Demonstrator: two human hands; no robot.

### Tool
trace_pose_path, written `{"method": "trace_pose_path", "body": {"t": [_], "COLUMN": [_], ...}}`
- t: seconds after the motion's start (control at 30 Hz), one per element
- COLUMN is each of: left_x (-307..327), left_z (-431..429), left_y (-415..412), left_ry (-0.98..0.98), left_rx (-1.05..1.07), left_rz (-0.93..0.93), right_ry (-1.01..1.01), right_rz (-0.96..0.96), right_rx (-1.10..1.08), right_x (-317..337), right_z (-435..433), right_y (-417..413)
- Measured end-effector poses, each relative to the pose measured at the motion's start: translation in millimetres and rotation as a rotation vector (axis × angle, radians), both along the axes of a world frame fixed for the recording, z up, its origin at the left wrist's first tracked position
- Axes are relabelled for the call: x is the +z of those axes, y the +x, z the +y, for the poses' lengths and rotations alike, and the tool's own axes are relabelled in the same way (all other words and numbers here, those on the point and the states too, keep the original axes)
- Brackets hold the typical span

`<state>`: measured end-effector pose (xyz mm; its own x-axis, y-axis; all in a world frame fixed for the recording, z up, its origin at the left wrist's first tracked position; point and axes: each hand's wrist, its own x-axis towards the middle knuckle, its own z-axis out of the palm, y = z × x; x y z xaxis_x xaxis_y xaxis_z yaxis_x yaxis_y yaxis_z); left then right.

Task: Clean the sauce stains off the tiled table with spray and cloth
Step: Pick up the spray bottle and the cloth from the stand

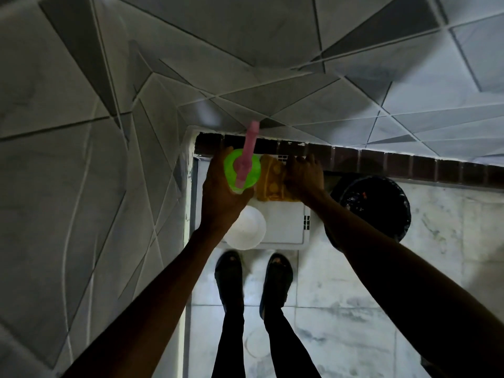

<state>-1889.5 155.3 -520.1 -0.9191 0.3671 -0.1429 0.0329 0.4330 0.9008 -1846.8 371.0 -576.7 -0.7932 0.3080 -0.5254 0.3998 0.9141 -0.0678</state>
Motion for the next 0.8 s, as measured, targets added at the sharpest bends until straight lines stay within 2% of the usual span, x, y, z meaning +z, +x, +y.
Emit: {"method": "trace_pose_path", "body": {"t": [0.23,0.3,0.4,0.5,0.6,0.67,0.73,0.8], "left_x": [21,42,86,151,232,273,324,386], "left_z": [-1,-1,0,3,8,10,15,24], "left_y": [-7,-3,4,16,29,39,59,90], "left_ry": [-0.017,-0.042,-0.026,0.018,-0.005,-0.047,-0.037,-0.021], "left_rx": [0.024,0.021,0.004,-0.043,-0.087,-0.150,-0.229,-0.300], "left_rz": [0.023,0.026,0.007,-0.023,-0.092,-0.175,-0.159,-0.062], "right_ry": [-0.296,-0.396,-0.677,-0.907,-0.994,-1.051,-1.105,-1.155], "right_rz": [-0.016,0.019,0.169,0.314,0.409,0.433,0.462,0.527], "right_rx": [-0.309,-0.446,-0.736,-0.952,-1.159,-1.221,-1.249,-1.299], "right_x": [43,70,123,200,294,344,391,435], "right_z": [-2,0,3,-3,-14,-23,-30,-43], "right_y": [1,18,61,107,156,190,228,265]}}
